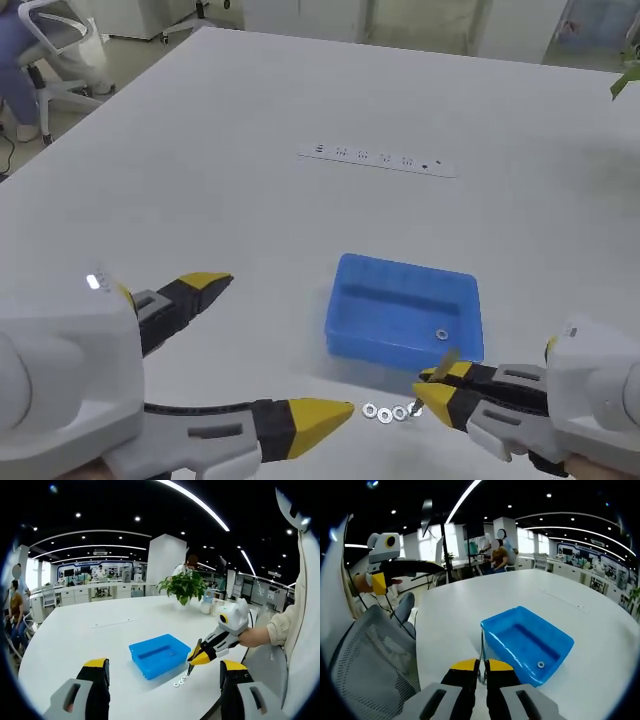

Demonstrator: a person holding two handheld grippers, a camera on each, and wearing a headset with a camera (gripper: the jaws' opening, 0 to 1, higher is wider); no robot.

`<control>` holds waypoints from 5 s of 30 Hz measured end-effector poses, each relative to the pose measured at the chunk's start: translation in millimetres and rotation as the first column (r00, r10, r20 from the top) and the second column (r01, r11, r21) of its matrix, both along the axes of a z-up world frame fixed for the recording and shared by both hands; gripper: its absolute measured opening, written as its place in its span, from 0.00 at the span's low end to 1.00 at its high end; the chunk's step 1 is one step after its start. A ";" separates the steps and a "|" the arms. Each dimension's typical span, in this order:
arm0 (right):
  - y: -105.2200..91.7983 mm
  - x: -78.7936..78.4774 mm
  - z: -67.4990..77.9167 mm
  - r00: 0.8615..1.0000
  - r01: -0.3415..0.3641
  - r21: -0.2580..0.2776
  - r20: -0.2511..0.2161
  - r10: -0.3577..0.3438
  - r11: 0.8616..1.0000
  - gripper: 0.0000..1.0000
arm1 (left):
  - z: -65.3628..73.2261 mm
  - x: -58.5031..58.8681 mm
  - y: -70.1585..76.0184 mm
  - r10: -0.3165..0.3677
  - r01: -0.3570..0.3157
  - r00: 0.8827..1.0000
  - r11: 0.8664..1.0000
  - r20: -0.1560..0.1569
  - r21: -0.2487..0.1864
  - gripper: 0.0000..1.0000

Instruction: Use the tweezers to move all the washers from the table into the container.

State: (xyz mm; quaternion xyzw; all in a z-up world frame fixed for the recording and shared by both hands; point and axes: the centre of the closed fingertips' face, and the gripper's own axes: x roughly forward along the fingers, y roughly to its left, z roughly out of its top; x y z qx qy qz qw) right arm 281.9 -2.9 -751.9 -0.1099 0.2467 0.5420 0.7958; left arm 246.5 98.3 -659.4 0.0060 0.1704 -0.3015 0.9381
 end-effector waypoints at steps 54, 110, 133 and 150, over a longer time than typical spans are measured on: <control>-1.7 106.8 -6.3 0.978 0.194 0.013 -0.085 -0.192 0.981 0.02 | -5.5 0.2 7.5 0.007 -0.007 1.000 1.000 -0.014 0.011 0.92; -8.6 93.2 28.0 0.975 0.220 0.129 -0.043 -0.217 0.967 0.03 | -1.0 -1.7 2.4 -0.002 0.002 1.000 1.000 -0.010 0.020 0.91; 1.1 34.6 26.6 0.993 0.102 0.150 -0.071 -0.092 0.983 0.03 | 0.5 -2.4 -0.9 -0.006 0.006 1.000 1.000 -0.004 0.019 0.91; 6.4 15.0 -17.0 0.986 0.036 0.078 -0.162 -0.023 0.996 0.03 | 0.1 -3.8 1.3 -0.004 0.004 1.000 1.000 -0.007 0.025 0.91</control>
